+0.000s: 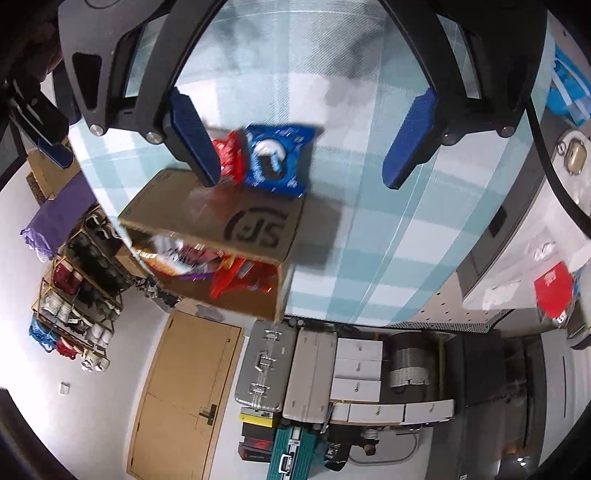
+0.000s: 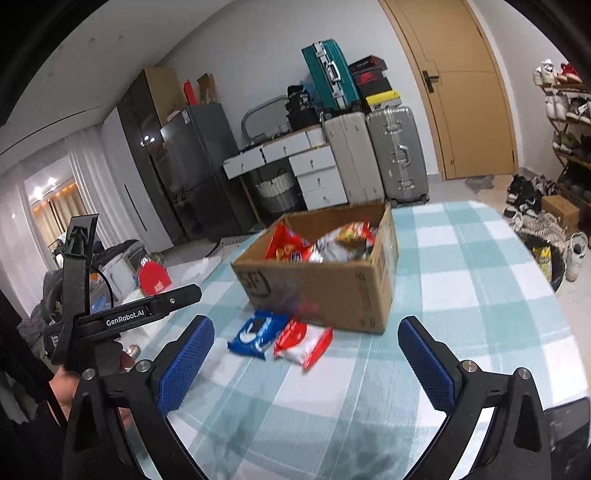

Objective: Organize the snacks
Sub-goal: 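Move both tools back toward the Oreo pack and gum bag beside the box, then grasp the red-white balloon gum bag with the right gripper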

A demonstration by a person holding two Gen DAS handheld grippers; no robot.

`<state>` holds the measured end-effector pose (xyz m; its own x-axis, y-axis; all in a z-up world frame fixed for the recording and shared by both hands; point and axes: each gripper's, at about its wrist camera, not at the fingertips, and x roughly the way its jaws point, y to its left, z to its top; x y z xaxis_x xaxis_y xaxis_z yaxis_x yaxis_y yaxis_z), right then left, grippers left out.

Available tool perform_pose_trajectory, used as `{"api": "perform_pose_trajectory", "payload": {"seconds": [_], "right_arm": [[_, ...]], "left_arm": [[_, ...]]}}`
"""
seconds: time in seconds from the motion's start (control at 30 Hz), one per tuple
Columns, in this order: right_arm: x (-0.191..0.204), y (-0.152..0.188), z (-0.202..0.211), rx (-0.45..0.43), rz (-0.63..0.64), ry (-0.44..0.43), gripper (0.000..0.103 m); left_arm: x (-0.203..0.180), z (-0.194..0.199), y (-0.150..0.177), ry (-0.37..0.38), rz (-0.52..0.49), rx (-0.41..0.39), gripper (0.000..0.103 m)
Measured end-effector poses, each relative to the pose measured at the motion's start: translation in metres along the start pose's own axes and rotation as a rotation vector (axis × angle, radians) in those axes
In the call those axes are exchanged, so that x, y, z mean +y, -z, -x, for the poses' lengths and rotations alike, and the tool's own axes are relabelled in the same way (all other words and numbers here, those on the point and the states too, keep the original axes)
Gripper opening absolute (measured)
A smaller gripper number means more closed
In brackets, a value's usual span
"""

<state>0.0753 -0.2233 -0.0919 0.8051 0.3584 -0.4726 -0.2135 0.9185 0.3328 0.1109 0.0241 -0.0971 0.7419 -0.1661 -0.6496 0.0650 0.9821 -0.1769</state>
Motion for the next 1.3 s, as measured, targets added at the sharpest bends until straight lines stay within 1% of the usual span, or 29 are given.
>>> {"api": "perform_pose_trajectory", "payload": {"seconds": [0.17,0.3,0.4,0.47,0.57,0.6,0.73,0.77,0.8,0.87,0.9,1.1,1.3], "right_arm": [[-0.001,0.016,-0.023,0.077,-0.019,0.008,0.102],[-0.005,0.025,-0.041,0.143,-0.048,-0.002,0.102],[-0.001,0.031,-0.055,0.183,-0.035,-0.002,0.102],[0.0,0.033,-0.062,0.201,-0.028,0.006,0.102],[-0.001,0.036,-0.076,0.232,-0.039,0.017,0.102],[-0.001,0.036,-0.081,0.244,-0.046,0.023,0.102],[-0.005,0.037,-0.104,0.291,-0.083,0.041,0.102],[-0.006,0.037,-0.11,0.307,-0.095,0.041,0.102],[-0.007,0.037,-0.117,0.321,-0.112,0.037,0.102],[-0.005,0.035,-0.124,0.322,-0.12,0.039,0.102],[-0.004,0.034,-0.129,0.322,-0.118,0.052,0.102],[-0.003,0.025,-0.151,0.318,-0.153,0.092,0.102],[0.003,0.019,-0.166,0.314,-0.117,0.157,0.102]], "left_arm": [[0.012,-0.019,0.023,-0.044,0.007,0.044,0.089],[0.02,-0.033,0.031,-0.068,0.023,0.078,0.089],[0.024,-0.042,0.036,-0.089,0.026,0.088,0.089],[0.028,-0.048,0.038,-0.114,0.026,0.086,0.089],[0.031,-0.055,0.04,-0.178,0.009,0.076,0.089],[0.033,-0.055,0.04,-0.189,0.003,0.068,0.089],[0.039,-0.058,0.041,-0.207,-0.006,0.036,0.09],[0.041,-0.061,0.041,-0.205,0.0,0.04,0.093],[0.043,-0.062,0.04,-0.199,0.008,0.044,0.097],[0.046,-0.062,0.04,-0.205,0.017,0.043,0.101],[0.047,-0.063,0.039,-0.206,0.019,0.035,0.101],[0.049,-0.064,0.038,-0.22,0.027,0.033,0.102],[0.041,-0.06,0.039,-0.232,-0.01,0.023,0.102]]}}
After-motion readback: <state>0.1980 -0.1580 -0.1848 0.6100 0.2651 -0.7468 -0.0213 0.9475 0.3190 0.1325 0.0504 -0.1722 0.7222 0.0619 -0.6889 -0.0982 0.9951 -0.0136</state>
